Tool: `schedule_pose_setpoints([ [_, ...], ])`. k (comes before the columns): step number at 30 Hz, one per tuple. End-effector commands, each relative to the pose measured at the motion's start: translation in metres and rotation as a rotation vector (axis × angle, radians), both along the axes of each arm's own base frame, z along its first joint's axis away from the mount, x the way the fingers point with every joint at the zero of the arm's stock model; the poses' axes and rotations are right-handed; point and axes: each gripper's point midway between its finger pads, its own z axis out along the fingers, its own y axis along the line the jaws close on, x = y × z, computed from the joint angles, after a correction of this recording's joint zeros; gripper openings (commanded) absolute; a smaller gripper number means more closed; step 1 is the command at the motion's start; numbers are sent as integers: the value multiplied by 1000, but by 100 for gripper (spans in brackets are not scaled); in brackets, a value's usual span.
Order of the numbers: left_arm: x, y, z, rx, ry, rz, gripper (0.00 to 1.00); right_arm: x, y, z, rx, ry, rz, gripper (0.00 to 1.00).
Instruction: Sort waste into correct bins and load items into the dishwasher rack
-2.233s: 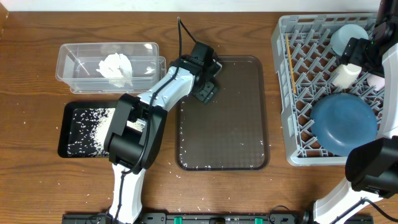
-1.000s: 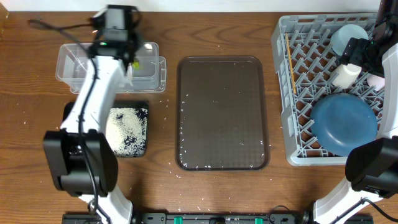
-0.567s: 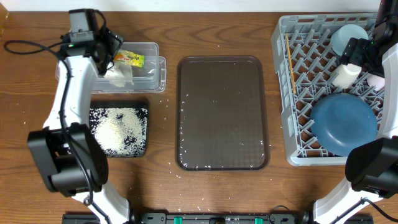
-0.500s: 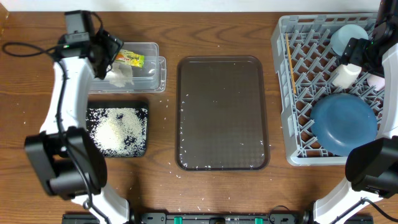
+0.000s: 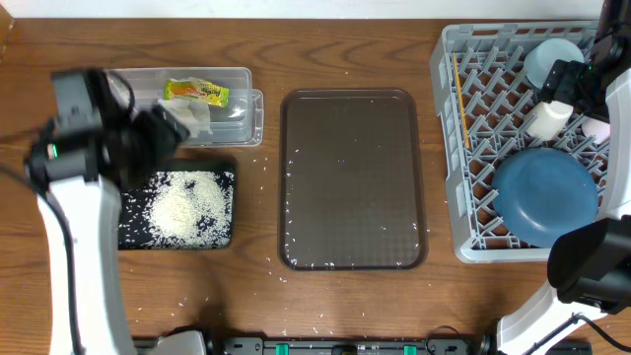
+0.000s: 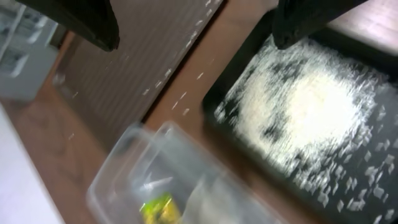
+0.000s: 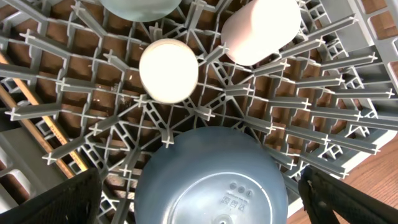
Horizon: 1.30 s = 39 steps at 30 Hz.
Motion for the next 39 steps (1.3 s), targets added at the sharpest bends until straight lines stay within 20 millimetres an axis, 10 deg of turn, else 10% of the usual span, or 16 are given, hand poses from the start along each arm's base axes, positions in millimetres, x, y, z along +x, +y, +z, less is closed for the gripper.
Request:
schedule_pose_setpoints([
  [1,-37,-10,-25,-11,44,-21,81,-2,-2,5,-7,-14,-14,99],
  [10,-94,-23,-64,-49,126,18,92,-2,-2,5,-7,-14,-14,99],
  [25,-93,-38,-76,53,112,-271,95,-2,-2,5,-7,-14,-14,99],
  [30,-66,-57,-94,286,-112,-693,95,-2,-2,5,-7,-14,-14,99],
  [39,-51,-59,-124,463,-475,-676,96,-2,-2,5,-7,-14,-14,99],
])
